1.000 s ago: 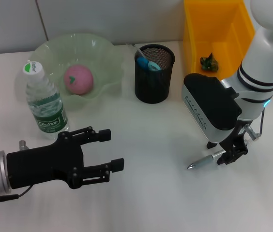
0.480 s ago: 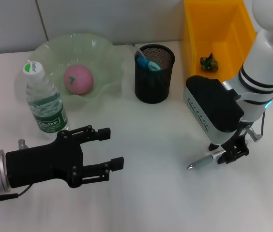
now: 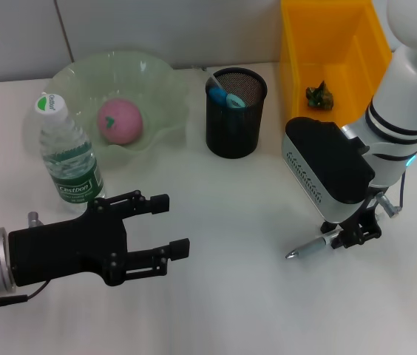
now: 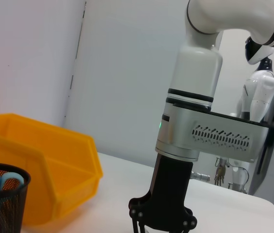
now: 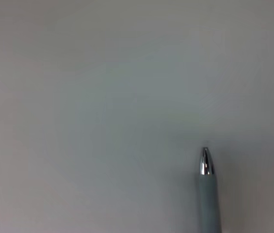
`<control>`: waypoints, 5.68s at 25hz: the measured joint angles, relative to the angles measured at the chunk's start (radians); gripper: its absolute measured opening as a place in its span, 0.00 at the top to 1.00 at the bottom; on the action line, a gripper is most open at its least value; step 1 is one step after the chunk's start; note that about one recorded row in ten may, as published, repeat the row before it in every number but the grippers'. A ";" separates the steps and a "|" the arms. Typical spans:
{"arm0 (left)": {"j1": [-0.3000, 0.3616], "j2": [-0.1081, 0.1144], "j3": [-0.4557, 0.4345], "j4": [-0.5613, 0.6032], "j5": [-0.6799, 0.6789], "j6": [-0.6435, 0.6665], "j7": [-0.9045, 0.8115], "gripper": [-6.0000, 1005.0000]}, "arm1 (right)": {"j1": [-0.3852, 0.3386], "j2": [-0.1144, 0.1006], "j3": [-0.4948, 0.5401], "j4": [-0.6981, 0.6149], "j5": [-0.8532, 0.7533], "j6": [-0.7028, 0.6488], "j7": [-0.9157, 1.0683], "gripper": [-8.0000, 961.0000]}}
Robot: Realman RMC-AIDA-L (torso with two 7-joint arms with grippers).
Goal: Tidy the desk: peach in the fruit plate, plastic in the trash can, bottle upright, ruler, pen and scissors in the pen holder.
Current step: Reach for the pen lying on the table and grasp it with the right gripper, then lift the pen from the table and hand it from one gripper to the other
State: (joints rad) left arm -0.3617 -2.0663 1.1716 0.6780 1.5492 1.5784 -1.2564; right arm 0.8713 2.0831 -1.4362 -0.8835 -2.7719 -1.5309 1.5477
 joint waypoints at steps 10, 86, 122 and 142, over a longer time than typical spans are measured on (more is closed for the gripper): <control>0.001 -0.002 -0.001 0.019 0.000 0.007 -0.011 0.22 | -0.002 0.000 -0.004 0.002 -0.003 0.009 -0.003 0.77; -0.099 -0.008 0.105 0.008 -0.412 0.086 -0.119 0.22 | -0.347 -0.009 0.684 -0.235 0.976 -0.372 -0.022 0.87; -0.109 -0.001 0.276 -0.085 -0.544 0.021 0.130 0.30 | -0.274 -0.013 0.593 -0.088 0.941 -0.312 -0.029 0.87; -0.114 0.000 0.284 -0.084 -0.544 -0.006 0.138 0.51 | -0.267 -0.014 0.591 -0.100 0.919 -0.314 -0.027 0.87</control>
State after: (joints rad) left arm -0.4757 -2.0662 1.4556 0.5938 1.0054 1.5722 -1.1184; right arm 0.6042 2.0693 -0.8452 -0.9832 -1.8532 -1.8448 1.5203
